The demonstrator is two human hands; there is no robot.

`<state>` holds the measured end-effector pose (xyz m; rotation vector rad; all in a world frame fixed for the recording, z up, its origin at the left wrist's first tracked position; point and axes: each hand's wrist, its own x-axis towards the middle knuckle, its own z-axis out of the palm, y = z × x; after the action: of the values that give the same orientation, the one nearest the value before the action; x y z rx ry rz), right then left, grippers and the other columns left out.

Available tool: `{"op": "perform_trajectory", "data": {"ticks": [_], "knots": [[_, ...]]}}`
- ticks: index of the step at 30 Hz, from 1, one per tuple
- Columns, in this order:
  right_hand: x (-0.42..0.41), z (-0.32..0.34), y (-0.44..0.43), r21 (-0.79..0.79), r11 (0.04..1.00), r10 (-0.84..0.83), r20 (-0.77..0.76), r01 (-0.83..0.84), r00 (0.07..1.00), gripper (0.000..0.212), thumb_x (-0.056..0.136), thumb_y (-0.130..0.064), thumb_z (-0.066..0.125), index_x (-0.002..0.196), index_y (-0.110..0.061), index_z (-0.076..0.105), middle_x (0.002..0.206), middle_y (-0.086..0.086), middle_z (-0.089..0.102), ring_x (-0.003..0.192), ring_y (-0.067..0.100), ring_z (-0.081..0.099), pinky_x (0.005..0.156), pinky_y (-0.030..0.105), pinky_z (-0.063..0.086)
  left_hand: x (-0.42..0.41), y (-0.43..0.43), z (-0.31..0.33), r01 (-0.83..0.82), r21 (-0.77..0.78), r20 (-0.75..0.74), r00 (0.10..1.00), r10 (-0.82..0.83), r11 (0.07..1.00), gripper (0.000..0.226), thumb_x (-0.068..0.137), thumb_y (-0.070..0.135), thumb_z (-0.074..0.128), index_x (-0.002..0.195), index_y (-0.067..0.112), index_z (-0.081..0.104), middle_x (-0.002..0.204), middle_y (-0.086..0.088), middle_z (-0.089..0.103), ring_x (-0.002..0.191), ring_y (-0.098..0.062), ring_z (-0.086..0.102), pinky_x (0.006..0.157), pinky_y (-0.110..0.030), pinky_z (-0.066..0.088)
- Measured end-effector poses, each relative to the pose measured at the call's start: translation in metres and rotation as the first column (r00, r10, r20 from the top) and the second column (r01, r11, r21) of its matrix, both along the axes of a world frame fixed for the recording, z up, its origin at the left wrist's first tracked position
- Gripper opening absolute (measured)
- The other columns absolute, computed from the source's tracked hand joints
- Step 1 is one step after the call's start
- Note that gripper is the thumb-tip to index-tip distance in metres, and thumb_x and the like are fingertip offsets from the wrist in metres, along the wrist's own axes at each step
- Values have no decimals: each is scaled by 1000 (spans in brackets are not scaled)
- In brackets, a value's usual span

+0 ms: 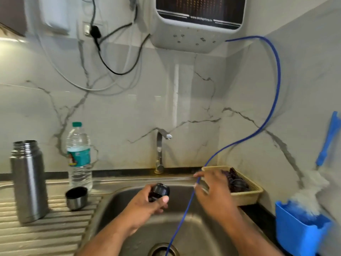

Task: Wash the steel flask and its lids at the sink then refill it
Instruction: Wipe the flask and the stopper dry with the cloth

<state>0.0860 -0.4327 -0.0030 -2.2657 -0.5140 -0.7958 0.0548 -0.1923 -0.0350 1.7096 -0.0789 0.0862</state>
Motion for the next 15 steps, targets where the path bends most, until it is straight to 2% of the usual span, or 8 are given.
{"op": "perform_trajectory", "data": {"ticks": [2,4,6,7,9,12,15], "knots": [[-31,-18,30,-67,987,137,-95,-144,986,24,89,-35,68,112,-41,65,114,-19,52,115,-1,46,101,12,33,-4,4,-2,-44,135,15,999,43,990,54,75,29,90,122,17,66,101,-6,77,92,-19,73,79,-35,61],[-52,-33,53,-119,967,205,-166,-226,965,22,90,-38,65,110,-47,59,115,-20,49,114,-3,45,100,8,32,-15,8,-1,-113,273,25,994,110,955,57,72,34,90,123,25,67,108,1,73,97,-15,69,91,-41,60],[-64,-41,67,-181,949,225,-191,-259,956,20,93,-38,62,110,-46,58,115,-19,47,110,-4,45,94,3,29,-33,8,4,-205,361,22,977,211,910,58,79,33,84,130,32,56,122,3,66,109,-13,63,101,-33,53],[-67,-43,70,-225,937,227,-186,-266,956,20,94,-39,59,114,-43,60,116,-19,47,109,-4,45,94,3,30,-42,6,6,-254,380,24,964,265,889,59,84,31,80,131,34,46,126,2,63,112,-13,61,100,-27,49],[-72,-43,70,-314,905,250,-154,-287,956,24,97,-40,55,121,-40,59,119,-20,47,114,-3,45,98,11,36,-63,3,4,-353,415,80,932,353,839,59,87,32,77,127,34,34,125,-1,59,109,-13,60,90,-18,42],[-81,-43,66,-371,866,302,-148,-336,942,24,98,-37,53,121,-39,58,120,-19,48,119,0,48,99,21,43,-95,7,-8,-439,464,208,898,387,769,53,81,35,80,118,33,42,115,6,61,99,-8,62,81,-15,44],[-91,-45,67,-400,842,333,-140,-361,933,24,97,-35,50,119,-36,58,119,-14,50,118,5,50,99,28,45,-118,19,-11,-485,462,301,873,383,742,50,74,52,79,116,43,52,112,15,61,101,-1,60,89,-18,49]]}}
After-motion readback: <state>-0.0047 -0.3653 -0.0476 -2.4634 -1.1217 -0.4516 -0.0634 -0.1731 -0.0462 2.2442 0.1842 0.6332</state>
